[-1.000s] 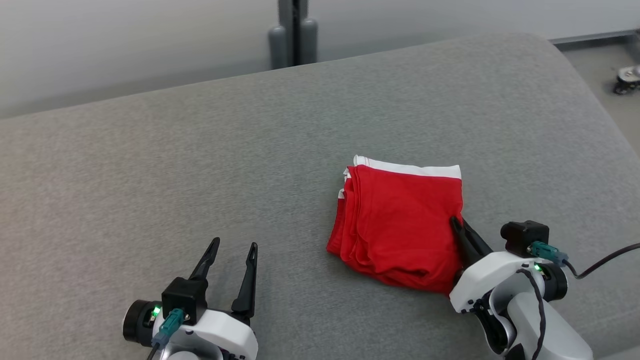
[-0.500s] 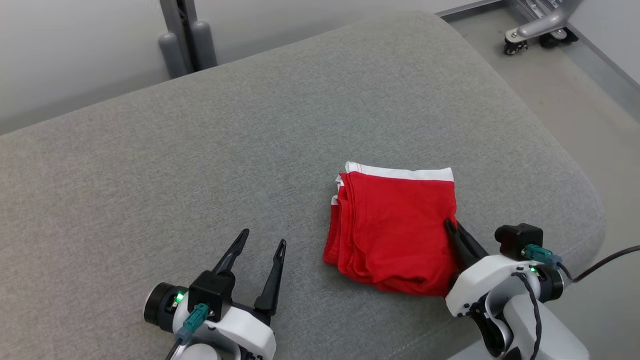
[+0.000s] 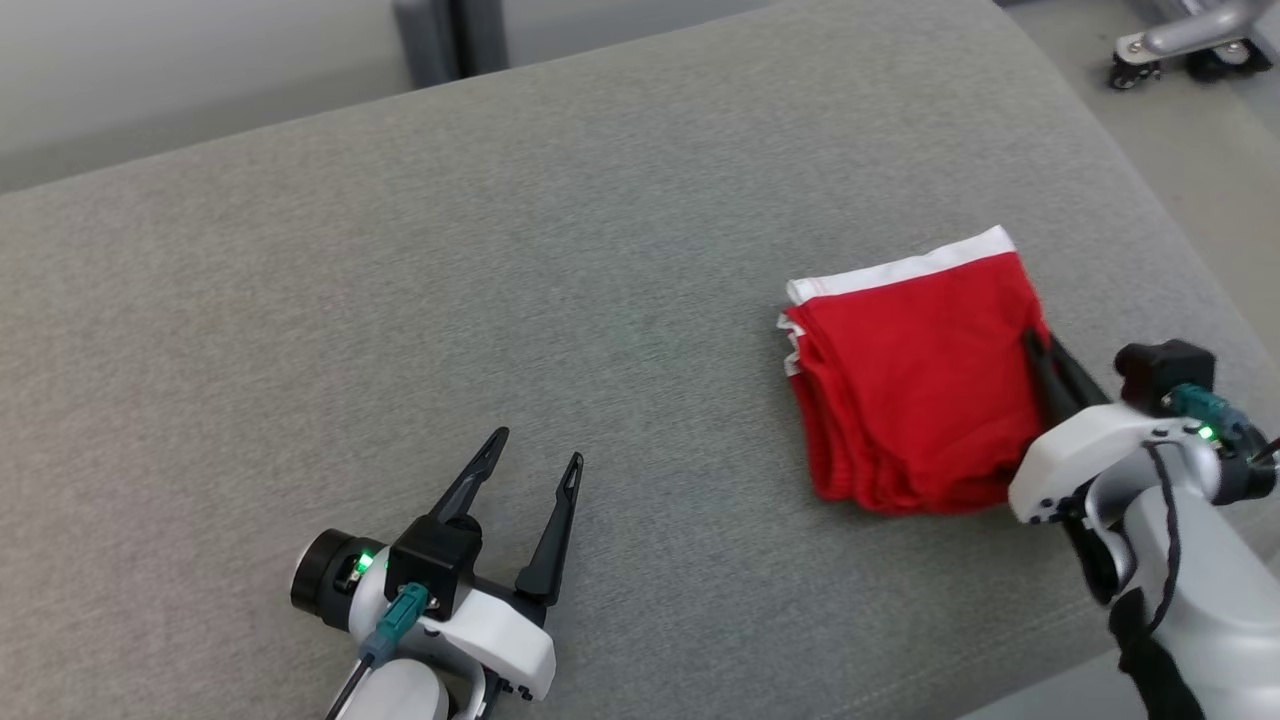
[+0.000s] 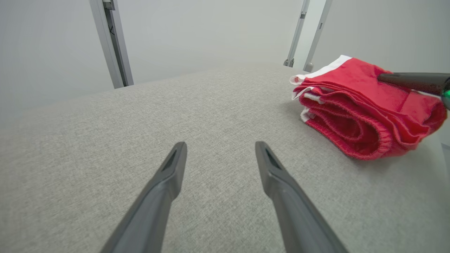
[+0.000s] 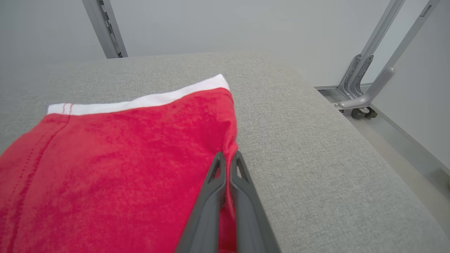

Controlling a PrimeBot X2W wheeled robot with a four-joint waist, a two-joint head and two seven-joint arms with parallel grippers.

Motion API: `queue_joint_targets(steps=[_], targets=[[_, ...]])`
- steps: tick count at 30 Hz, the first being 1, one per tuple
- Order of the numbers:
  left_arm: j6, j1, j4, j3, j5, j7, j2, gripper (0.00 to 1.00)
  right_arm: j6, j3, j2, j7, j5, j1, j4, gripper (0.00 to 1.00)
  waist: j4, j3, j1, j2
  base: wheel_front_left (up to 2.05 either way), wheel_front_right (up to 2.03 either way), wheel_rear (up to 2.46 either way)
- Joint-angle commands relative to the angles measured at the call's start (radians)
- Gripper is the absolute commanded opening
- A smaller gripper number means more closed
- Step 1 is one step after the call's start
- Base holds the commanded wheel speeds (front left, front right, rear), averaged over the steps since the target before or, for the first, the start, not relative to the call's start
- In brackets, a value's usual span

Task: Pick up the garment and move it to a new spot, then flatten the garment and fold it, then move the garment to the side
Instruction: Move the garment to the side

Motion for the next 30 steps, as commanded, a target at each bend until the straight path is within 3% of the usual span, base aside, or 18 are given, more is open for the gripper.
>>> queue_joint_targets(steps=[1, 11, 16, 27, 28, 30], targets=[[-0.007, -0.023, 0.001, 0.004, 0.012, 0.000, 0.006, 1.00, 0.000, -0.036, -0.024, -0.004, -0.036, -0.036, 0.016, 0.00, 0.059, 0.029, 0.0000, 0.0000, 0.00, 0.00, 0.00], [-0.014, -0.033, -0.018, 0.032, 0.049, 0.000, 0.005, 1.00, 0.000, -0.271, -0.176, -0.004, -0.259, -0.169, 0.137, 0.00, 0.203, 0.082, 0.0000, 0.0000, 0.00, 0.00, 0.00], [-0.009, -0.031, -0.025, 0.038, 0.046, 0.000, 0.005, 1.00, 0.000, -0.383, -0.227, -0.004, -0.349, -0.202, 0.157, 0.00, 0.241, 0.093, 0.0000, 0.0000, 0.00, 0.00, 0.00], [-0.009, -0.016, -0.030, 0.041, 0.040, 0.000, 0.005, 1.00, 0.000, -0.685, -0.268, -0.004, -0.588, -0.195, 0.131, 0.00, 0.284, 0.080, 0.0000, 0.0000, 0.00, 0.00, 0.00], [-0.008, -0.013, -0.030, 0.042, 0.040, 0.000, 0.005, 1.00, 0.000, -0.709, -0.264, -0.004, -0.605, -0.195, 0.125, 0.05, 0.286, 0.078, 0.0000, 0.0000, 0.00, 0.00, 0.00], [-0.009, -0.009, -0.030, 0.047, 0.043, 0.000, 0.005, 1.00, 0.000, -0.750, -0.256, -0.004, -0.638, -0.199, 0.107, 0.33, 0.286, 0.076, 0.0000, 0.0000, 0.00, 0.00, 0.00]])
